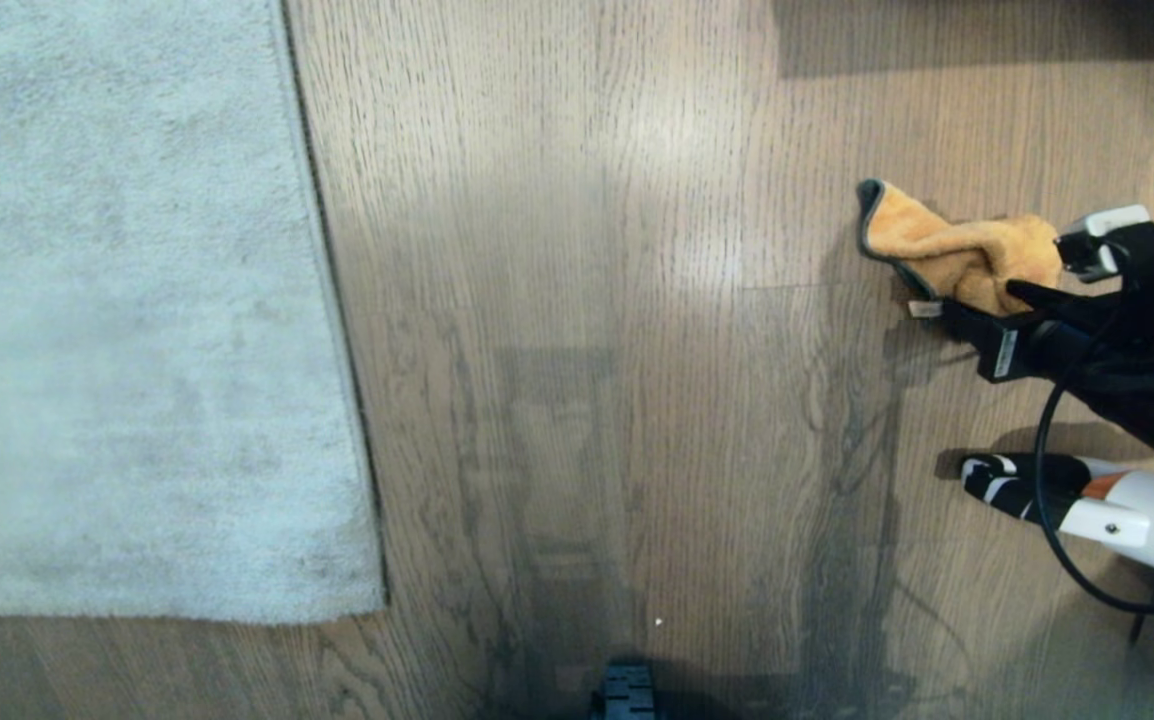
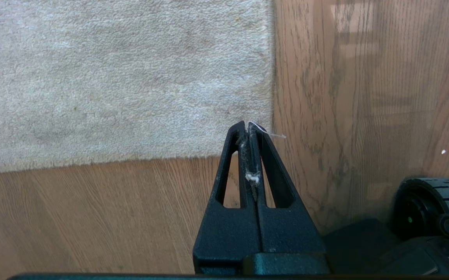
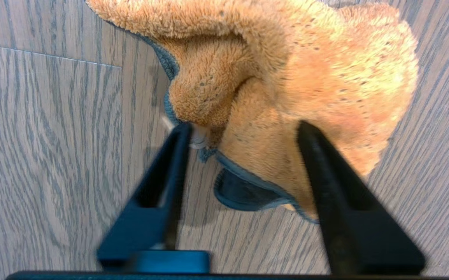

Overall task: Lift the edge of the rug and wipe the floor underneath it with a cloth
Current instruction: Pick up the rag

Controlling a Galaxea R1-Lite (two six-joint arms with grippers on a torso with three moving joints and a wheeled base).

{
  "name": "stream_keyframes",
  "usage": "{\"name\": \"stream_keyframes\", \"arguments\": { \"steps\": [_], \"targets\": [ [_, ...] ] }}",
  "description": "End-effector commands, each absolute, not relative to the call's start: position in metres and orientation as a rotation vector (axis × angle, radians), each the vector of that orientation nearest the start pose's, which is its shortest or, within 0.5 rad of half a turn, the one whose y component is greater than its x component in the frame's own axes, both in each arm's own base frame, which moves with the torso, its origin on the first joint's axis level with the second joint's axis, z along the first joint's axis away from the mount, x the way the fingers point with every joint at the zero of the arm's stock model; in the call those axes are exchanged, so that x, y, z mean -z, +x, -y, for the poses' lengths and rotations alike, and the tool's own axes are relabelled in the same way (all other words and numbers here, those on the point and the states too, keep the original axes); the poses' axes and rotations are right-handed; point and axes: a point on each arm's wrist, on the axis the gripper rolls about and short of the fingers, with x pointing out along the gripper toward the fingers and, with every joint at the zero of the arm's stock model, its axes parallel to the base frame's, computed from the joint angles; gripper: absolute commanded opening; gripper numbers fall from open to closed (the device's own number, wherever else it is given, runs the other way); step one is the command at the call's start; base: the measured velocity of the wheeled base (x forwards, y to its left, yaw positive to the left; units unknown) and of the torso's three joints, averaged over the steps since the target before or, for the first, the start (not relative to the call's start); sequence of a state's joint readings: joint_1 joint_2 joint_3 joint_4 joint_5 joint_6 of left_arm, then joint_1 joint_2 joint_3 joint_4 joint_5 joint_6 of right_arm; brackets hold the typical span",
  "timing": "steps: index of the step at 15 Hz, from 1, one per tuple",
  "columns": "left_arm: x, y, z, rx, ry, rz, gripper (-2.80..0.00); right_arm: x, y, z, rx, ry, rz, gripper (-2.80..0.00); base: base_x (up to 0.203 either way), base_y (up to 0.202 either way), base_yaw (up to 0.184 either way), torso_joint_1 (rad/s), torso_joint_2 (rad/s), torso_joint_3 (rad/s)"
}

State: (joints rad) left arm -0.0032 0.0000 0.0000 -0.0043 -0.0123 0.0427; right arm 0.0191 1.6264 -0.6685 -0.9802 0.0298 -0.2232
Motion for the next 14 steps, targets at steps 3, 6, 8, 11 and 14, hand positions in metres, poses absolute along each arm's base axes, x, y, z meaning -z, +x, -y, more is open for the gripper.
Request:
{"name": "stream_keyframes", "arguments": {
  "steps": [3,6,8,11,14],
  "targets": [
    [-0.076,-0.023,0.000,0.015,0.043,0.005,-2.80,-0.203,0.280,-0.006,-0.047,-0.226,0.036,-2.80,0.000,0.000,0.000,0.000,0.00,0.000],
    [-0.076,-0.023,0.000,0.015,0.043,0.005,-2.80,-0.202,0.279,-0.006,-0.047,-0.226,0.032,-2.80,0.000,0.000,0.000,0.000,0.00,0.000],
    [-0.076,-0.023,0.000,0.015,0.043,0.005,-2.80,-0.202,0.279,-0.006,-0.047,-0.226,0.032,-2.80,0.000,0.000,0.000,0.000,0.00,0.000],
    [-0.076,-0.023,0.000,0.015,0.043,0.005,-2.80,-0.208,0.274,-0.006,-0.046,-0.226,0.046,-2.80,0.000,0.000,0.000,0.000,0.00,0.000],
    [-0.076,-0.023,0.000,0.015,0.043,0.005,-2.80,-0.213,0.269,-0.006,-0.043,-0.224,0.061,-2.80,0.000,0.000,0.000,0.000,0.00,0.000]
  ]
}}
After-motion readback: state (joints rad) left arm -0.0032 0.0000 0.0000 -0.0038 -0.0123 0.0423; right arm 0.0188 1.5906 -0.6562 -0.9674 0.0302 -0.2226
